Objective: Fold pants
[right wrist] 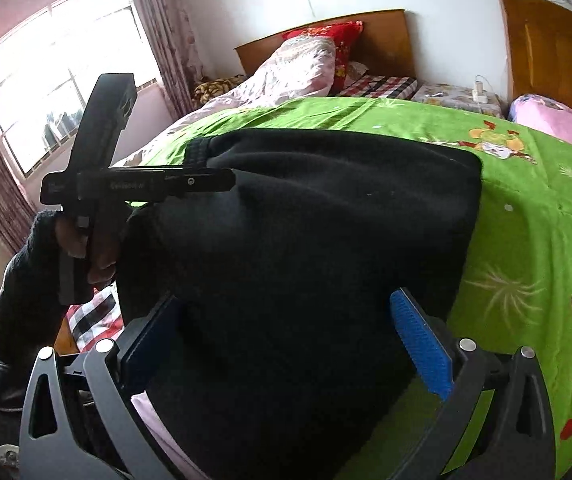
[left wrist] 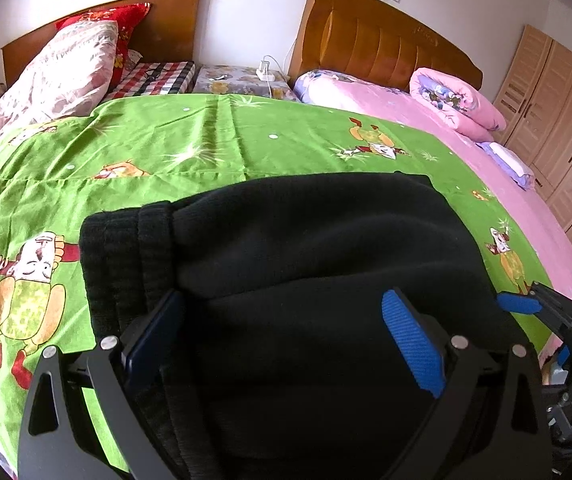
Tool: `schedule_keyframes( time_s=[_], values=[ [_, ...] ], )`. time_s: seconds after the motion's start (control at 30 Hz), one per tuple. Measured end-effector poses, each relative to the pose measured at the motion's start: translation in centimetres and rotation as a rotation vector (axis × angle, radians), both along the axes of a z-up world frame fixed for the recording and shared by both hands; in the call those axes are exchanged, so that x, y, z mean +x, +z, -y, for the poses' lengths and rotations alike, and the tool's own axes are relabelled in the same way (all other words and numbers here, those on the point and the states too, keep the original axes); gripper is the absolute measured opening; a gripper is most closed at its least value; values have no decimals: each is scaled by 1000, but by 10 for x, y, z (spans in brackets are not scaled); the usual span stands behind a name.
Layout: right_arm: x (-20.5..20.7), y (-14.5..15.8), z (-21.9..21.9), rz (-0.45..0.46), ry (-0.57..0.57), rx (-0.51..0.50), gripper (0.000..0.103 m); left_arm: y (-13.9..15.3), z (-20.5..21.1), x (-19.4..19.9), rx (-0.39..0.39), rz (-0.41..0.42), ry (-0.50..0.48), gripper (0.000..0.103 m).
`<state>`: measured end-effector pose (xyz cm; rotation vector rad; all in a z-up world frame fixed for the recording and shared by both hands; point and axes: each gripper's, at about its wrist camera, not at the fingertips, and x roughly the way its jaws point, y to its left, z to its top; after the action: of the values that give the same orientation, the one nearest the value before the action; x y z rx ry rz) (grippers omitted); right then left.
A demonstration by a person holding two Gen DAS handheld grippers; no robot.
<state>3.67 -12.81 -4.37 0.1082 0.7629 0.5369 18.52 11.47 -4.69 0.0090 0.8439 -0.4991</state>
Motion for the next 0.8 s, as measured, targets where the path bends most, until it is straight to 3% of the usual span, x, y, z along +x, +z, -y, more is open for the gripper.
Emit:
schedule_keyframes(
  time_s=[0.17, 0.33, 0.4, 0.47, 0.5, 0.6, 0.67, 0.8],
  values=[
    [-18, 3, 18, 10, -106, -24, 99, 1, 2, -3, 14, 12, 9, 99],
    [-52, 20, 42, 122, -301, -145, 99, 8, -6, -14, -44, 40, 51, 98],
    [-71, 32, 57, 195, -357, -120, 99, 24, -15, -37, -71, 141, 149, 98],
    [-92, 44, 75, 266, -425, -49, 99, 50, -29, -76, -65, 343, 234, 101],
    [-98, 47, 79, 289, -443, -25, 99, 63, -34, -96, -53, 434, 248, 102],
    [-116, 51, 85, 363, -474, 39, 99, 88, -39, -137, 52, 583, 309, 102],
    [-125, 50, 78, 409, -477, 50, 99, 100, -40, -163, 106, 661, 371, 102],
    [-136, 44, 44, 480, -410, -16, 99, 103, -44, -198, 48, 725, 422, 102]
  ],
)
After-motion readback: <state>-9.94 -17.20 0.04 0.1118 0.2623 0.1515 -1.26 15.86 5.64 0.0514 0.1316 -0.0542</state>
